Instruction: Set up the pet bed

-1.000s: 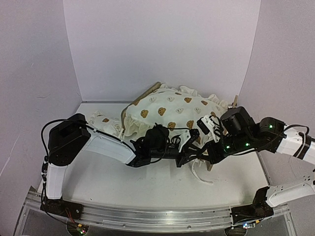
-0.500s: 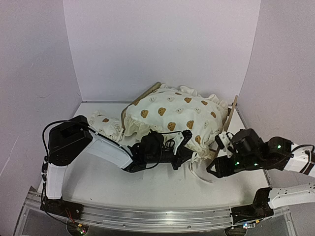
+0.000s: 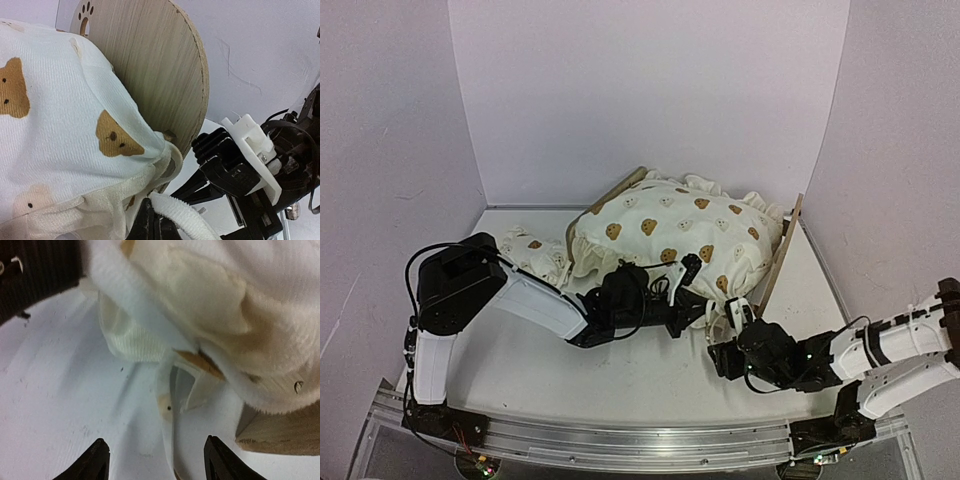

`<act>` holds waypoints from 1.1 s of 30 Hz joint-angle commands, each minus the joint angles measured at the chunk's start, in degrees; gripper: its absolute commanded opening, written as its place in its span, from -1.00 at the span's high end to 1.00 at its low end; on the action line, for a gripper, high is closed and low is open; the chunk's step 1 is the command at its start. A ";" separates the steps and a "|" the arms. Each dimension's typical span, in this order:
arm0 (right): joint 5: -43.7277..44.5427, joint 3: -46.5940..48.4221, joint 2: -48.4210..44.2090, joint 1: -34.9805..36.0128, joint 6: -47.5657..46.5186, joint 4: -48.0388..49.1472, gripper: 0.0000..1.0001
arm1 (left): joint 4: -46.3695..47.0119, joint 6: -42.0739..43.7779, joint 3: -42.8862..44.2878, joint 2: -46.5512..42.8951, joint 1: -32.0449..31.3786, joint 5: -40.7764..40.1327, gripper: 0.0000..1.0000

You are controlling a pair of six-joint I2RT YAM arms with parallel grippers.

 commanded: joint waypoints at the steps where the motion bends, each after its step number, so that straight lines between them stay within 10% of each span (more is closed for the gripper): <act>1: 13.01 -2.33 6.16 1.60 2.13 22.67 -0.30 | 3.54 -1.30 0.94 -3.73 0.27 1.01 1.00; 12: 23.51 3.27 27.05 1.60 5.06 32.31 -0.33 | 3.60 -1.62 0.70 -4.62 0.18 2.66 1.00; 18: 15.51 1.43 23.77 1.64 -0.68 32.99 0.54 | 3.60 -0.90 0.12 -4.87 0.21 2.31 1.00; 21: 6.31 1.82 13.02 1.64 3.72 16.08 1.00 | 3.63 -0.26 -0.30 -4.95 0.27 2.02 1.00; 33: -7.27 -0.19 -13.52 0.98 12.42 -19.02 1.00 | 3.57 0.97 -3.08 -4.80 0.18 3.79 1.00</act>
